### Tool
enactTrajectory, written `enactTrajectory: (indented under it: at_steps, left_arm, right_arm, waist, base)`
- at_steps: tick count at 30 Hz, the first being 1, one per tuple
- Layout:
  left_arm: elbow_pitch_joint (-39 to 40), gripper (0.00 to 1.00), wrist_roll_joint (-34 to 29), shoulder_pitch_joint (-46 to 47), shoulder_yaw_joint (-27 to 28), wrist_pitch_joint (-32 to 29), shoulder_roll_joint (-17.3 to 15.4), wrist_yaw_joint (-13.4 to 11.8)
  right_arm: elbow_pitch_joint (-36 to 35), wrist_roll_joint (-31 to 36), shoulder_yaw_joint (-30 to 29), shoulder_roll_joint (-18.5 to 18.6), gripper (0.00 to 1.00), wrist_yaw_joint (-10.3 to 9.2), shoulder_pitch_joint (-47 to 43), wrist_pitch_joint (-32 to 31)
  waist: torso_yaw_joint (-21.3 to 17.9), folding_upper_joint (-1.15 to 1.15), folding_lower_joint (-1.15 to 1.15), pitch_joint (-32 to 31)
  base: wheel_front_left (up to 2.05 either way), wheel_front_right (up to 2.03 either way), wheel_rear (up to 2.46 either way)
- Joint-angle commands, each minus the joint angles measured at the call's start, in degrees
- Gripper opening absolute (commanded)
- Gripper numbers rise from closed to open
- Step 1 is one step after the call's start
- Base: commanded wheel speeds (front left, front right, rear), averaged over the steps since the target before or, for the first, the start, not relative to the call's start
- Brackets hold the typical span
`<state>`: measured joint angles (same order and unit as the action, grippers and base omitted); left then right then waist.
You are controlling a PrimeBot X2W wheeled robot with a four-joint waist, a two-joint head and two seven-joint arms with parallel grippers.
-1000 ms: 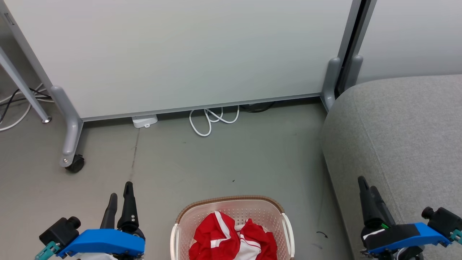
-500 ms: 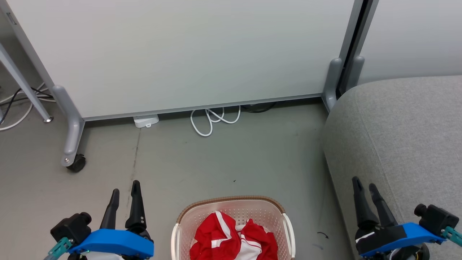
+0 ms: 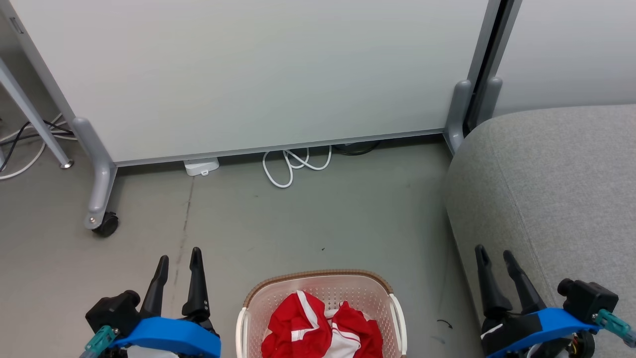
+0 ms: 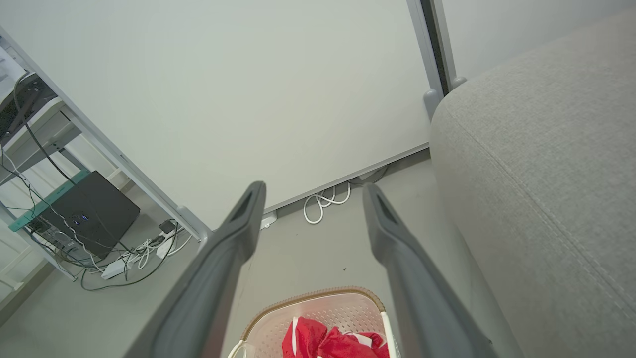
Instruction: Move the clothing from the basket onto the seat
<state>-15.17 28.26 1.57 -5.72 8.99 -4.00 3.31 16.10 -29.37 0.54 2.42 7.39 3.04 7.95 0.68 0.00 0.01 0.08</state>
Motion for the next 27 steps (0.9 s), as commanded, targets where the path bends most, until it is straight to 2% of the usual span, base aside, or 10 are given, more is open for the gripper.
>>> enactTrajectory:
  at_steps: [1,27]
  left_arm:
    - [0.3,1.00,-1.9,0.7,-0.2,0.6,-0.4,-0.2]
    - [-0.6,1.00,-13.5,0.3,-1.1,3.8,0.0,-0.3]
  right_arm:
    - [-0.3,2.0,0.2,0.5,1.00,0.11,1.2,0.5]
    - [-0.1,14.8,0.2,0.5,1.00,0.14,0.8,2.1]
  waist:
    - [0.0,0.00,0.00,0.0]
    - [0.2,0.00,0.00,-0.3]
  base:
    - [0.00,0.00,0.00]
    - [0.00,0.00,0.00]
